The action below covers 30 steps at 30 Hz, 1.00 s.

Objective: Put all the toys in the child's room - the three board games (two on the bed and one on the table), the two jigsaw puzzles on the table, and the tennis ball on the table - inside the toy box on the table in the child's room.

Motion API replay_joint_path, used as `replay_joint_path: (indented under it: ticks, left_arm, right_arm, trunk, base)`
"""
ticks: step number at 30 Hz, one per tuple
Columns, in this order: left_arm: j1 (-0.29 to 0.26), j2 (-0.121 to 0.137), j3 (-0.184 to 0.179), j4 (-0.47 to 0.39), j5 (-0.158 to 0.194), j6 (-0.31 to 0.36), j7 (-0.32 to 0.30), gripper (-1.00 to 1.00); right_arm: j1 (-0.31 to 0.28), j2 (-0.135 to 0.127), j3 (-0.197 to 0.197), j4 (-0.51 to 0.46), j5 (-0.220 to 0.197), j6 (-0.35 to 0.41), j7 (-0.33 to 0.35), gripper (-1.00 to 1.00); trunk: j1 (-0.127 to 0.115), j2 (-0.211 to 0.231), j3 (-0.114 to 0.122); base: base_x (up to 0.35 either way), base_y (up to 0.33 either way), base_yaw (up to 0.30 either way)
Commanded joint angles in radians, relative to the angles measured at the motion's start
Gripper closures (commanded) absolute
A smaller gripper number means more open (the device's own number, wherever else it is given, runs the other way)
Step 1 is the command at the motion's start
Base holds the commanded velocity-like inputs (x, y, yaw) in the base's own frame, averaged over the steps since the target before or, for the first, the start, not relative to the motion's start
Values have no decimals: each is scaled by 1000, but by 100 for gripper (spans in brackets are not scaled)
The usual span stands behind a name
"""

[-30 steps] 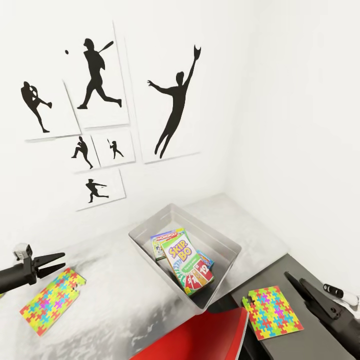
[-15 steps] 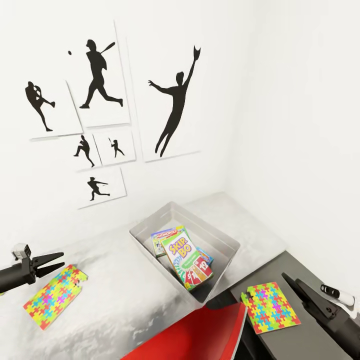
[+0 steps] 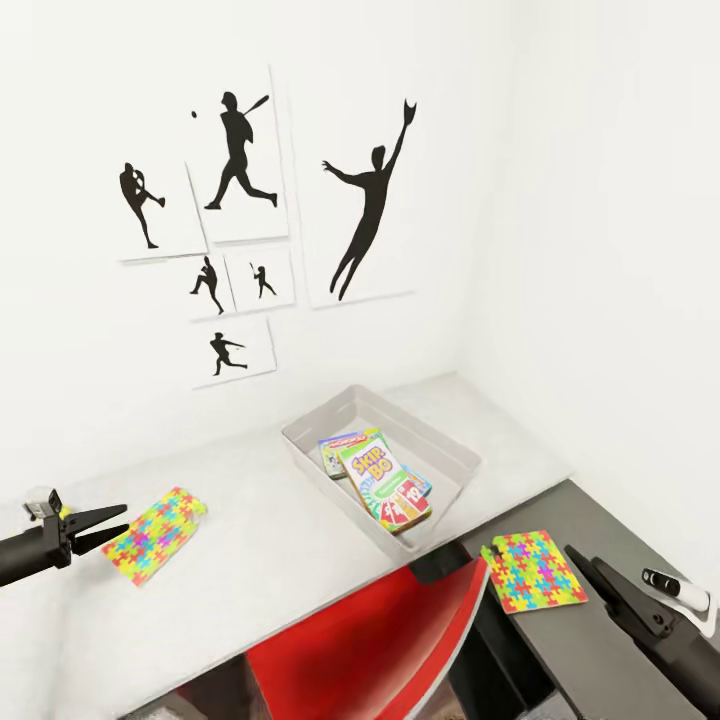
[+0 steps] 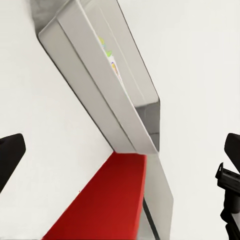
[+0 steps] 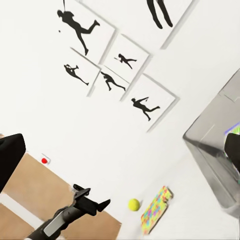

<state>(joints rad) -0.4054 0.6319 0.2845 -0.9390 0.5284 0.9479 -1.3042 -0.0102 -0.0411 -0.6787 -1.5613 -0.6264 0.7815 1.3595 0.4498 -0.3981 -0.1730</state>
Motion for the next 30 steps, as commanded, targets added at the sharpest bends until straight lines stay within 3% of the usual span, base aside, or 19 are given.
replay_joint_path:
  ticks: [1, 8, 19, 30]
  left_arm:
    - [-1, 0, -1, 0, 2, 8, -2, -100]
    - [-1, 0, 0, 0, 2, 7, -2, -100]
    - [-1, 0, 1, 0, 2, 6, -3, -100]
    - [0, 0, 1, 0, 2, 6, -2, -100]
  right_arm:
    - [-1, 0, -1, 0, -2, 9, 1, -100]
    - [-1, 0, -1, 0, -3, 9, 1, -100]
    - [-1, -1, -2, 0, -3, 9, 0, -100]
    - [-1, 0, -1, -1, -3, 9, -3, -100]
  trunk:
    - [0, -2, -2]
    - [0, -2, -2]
    - [0, -2, -2]
    - [0, -2, -2]
  base:
    - [-170, 0, 255]
    - [-139, 11, 258]
    - [-69, 55, 28]
    - [-2, 240, 89]
